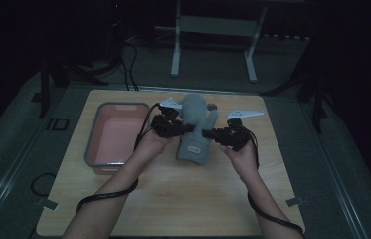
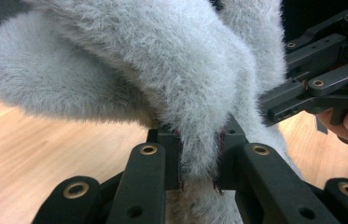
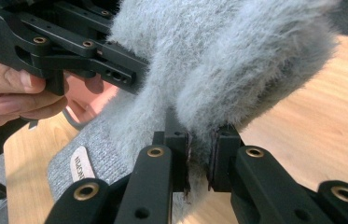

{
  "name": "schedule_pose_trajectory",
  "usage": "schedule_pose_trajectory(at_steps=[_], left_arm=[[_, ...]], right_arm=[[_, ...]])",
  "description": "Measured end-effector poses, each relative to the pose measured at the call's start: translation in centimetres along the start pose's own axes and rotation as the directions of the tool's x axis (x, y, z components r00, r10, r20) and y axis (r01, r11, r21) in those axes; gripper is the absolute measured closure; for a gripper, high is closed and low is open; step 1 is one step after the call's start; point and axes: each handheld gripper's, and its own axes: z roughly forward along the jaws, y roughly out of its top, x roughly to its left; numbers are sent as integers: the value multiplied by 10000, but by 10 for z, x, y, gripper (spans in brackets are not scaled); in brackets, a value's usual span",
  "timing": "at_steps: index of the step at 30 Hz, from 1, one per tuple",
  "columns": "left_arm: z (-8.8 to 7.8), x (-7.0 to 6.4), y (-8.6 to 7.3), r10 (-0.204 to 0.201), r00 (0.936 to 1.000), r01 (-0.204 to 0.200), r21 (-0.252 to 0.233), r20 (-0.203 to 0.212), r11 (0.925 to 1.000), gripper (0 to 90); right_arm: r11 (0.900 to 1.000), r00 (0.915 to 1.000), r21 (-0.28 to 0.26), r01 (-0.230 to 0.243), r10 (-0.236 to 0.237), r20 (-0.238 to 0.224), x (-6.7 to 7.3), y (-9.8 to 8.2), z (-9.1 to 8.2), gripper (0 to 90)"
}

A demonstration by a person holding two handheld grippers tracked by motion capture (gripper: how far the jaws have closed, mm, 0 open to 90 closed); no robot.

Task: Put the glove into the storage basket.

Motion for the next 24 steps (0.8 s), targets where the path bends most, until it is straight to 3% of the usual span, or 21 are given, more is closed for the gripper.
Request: schedule_pose_trajectory(at_steps=[4, 5, 14, 24], left_arm=[[-8, 4, 2, -5, 10000, 4, -94, -74, 10000, 782], [-21, 9, 3, 22, 9998, -25, -148, -213, 9999, 782], [-70, 27, 0, -155, 9970, 119, -473, -759, 9988, 782], [-130, 56, -16, -529, 9875, 434, -661, -1483, 9969, 781]], right_arm=[[9999, 9998, -37, 153, -153, -93, 6, 11, 6, 813], [9997, 9996, -63, 227, -228, -177, 11, 18, 11, 813], [9978, 9958, -197, 638, -649, -651, 36, 46, 38, 813], [9948, 9843, -220, 998, -1020, -1443, 77, 77, 90, 813]])
